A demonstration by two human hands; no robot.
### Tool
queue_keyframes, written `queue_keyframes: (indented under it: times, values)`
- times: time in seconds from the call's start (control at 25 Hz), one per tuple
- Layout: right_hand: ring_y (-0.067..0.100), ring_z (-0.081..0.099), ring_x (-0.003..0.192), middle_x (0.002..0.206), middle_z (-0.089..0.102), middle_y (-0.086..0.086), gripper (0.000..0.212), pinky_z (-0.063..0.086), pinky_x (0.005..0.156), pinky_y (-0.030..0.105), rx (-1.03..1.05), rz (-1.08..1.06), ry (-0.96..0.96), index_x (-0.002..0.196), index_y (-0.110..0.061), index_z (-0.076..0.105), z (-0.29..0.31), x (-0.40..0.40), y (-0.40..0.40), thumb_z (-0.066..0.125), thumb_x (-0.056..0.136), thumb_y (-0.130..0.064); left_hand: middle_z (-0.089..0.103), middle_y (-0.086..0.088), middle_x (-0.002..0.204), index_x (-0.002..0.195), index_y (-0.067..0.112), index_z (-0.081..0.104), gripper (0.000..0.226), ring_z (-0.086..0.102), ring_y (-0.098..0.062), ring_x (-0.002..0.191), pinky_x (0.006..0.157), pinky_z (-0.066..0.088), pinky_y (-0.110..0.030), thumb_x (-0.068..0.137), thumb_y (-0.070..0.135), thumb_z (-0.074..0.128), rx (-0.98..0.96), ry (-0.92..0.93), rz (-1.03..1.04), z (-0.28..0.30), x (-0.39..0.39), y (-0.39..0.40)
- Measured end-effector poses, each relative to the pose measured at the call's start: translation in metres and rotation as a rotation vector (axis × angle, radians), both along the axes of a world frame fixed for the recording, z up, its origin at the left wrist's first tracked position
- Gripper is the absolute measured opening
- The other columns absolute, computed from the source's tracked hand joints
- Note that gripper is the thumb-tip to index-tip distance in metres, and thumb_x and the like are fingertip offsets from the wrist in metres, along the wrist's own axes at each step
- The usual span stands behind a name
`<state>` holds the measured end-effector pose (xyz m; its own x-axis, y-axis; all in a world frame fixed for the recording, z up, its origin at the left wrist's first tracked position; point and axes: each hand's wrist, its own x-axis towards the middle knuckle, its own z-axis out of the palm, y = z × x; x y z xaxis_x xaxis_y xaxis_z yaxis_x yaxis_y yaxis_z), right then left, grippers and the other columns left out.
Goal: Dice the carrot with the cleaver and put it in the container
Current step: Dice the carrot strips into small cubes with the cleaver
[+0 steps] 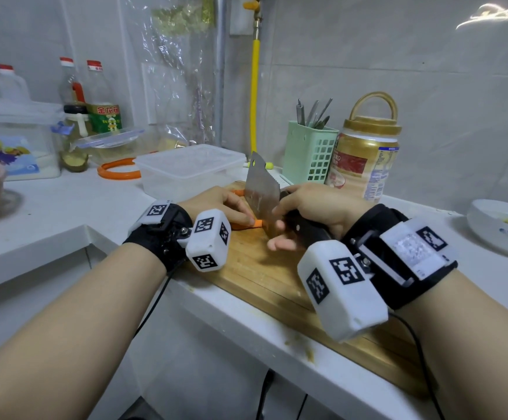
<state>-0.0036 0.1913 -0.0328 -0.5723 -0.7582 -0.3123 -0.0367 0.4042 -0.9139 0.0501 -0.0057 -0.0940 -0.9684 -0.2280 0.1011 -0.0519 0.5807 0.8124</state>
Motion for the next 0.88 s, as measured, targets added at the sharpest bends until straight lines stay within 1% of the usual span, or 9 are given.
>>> queue_keyframes:
  times: [0.04, 0.12, 0.2, 0.36, 0.44, 0.52, 0.6, 0.76, 0.88]
  values:
    - [0.031, 0.061, 0.052, 0.061, 0.045, 0.011, 0.011, 0.055, 0.044, 0.032, 0.016, -0.004, 0.022, 0.104, -0.006, 0.047, 0.000, 0.002, 0.001, 0.043, 0.096, 0.001, 0.069, 0.023, 0.070, 0.087, 0.008, 0.073, 0.003, 0.058, 0.012, 0.065, 0.063, 0.041, -0.003, 0.084, 0.009, 0.073, -0.001, -0.002, 0.002, -0.001, 0.000, -0.001]
    - [0.029, 0.057, 0.044, 0.057, 0.044, 0.011, 0.005, 0.048, 0.040, 0.026, 0.039, -0.018, 0.084, 0.093, -0.005, 0.047, 0.001, 0.003, 0.003, 0.042, 0.095, -0.003, 0.068, 0.023, 0.068, 0.086, 0.009, 0.074, 0.002, 0.057, 0.012, 0.064, 0.064, 0.041, -0.004, 0.084, 0.010, 0.073, -0.006, -0.006, -0.005, -0.001, -0.001, -0.001]
    - [0.025, 0.050, 0.040, 0.054, 0.045, 0.010, 0.018, 0.042, 0.041, 0.021, 0.058, -0.045, 0.128, 0.081, -0.006, 0.044, -0.002, 0.003, 0.005, 0.043, 0.097, -0.013, 0.070, 0.022, 0.072, 0.084, 0.014, 0.076, 0.003, 0.058, 0.013, 0.071, 0.076, 0.041, -0.011, 0.082, 0.015, 0.076, -0.018, -0.014, 0.004, -0.003, -0.003, -0.003]
    - [0.021, 0.046, 0.031, 0.046, 0.049, 0.007, 0.024, 0.040, 0.037, 0.019, 0.066, -0.094, 0.094, 0.086, -0.011, 0.040, -0.002, 0.007, 0.003, 0.043, 0.100, -0.031, 0.074, 0.013, 0.086, 0.079, 0.024, 0.079, 0.003, 0.059, 0.004, 0.100, 0.100, 0.041, -0.027, 0.077, 0.023, 0.081, -0.010, -0.018, 0.012, -0.006, -0.003, -0.009]
    - [0.022, 0.045, 0.030, 0.047, 0.050, 0.006, 0.023, 0.040, 0.037, 0.020, 0.057, -0.101, 0.098, 0.088, -0.012, 0.040, -0.001, 0.007, 0.002, 0.045, 0.100, -0.031, 0.075, 0.011, 0.093, 0.076, 0.025, 0.079, 0.004, 0.055, 0.005, 0.113, 0.104, 0.039, -0.027, 0.077, 0.022, 0.081, -0.003, -0.007, -0.008, -0.006, -0.003, -0.008]
    - [0.022, 0.043, 0.030, 0.048, 0.047, 0.005, 0.022, 0.039, 0.036, 0.019, 0.036, -0.098, 0.091, 0.087, -0.011, 0.040, 0.001, 0.007, 0.003, 0.045, 0.100, -0.029, 0.074, 0.017, 0.086, 0.080, 0.020, 0.077, 0.004, 0.058, 0.015, 0.094, 0.095, 0.040, -0.020, 0.080, 0.016, 0.077, 0.004, -0.010, -0.011, -0.004, -0.003, -0.006]
    - [0.020, 0.041, 0.031, 0.048, 0.045, 0.005, 0.023, 0.037, 0.036, 0.017, 0.015, -0.100, 0.064, 0.083, -0.010, 0.042, 0.002, 0.006, 0.006, 0.044, 0.099, -0.026, 0.072, 0.021, 0.078, 0.083, 0.019, 0.076, 0.003, 0.058, 0.018, 0.079, 0.086, 0.038, -0.018, 0.081, 0.017, 0.077, -0.015, -0.016, 0.009, -0.003, -0.004, -0.005]
    - [0.020, 0.042, 0.031, 0.046, 0.045, 0.003, 0.026, 0.037, 0.036, 0.015, -0.007, -0.099, 0.050, 0.081, -0.010, 0.041, 0.006, 0.003, 0.011, 0.043, 0.100, -0.028, 0.069, 0.024, 0.072, 0.087, 0.015, 0.077, 0.009, 0.057, 0.015, 0.073, 0.083, 0.037, -0.020, 0.079, 0.020, 0.078, -0.021, -0.023, 0.037, -0.003, -0.003, -0.005]
    - [0.017, 0.041, 0.028, 0.050, 0.041, 0.004, 0.022, 0.037, 0.034, 0.015, -0.051, -0.093, 0.010, 0.087, -0.009, 0.039, 0.011, 0.005, 0.012, 0.042, 0.100, -0.027, 0.069, 0.027, 0.074, 0.082, 0.021, 0.077, 0.005, 0.054, 0.011, 0.080, 0.093, 0.035, -0.024, 0.078, 0.021, 0.079, -0.024, -0.016, 0.032, -0.003, -0.004, -0.005]
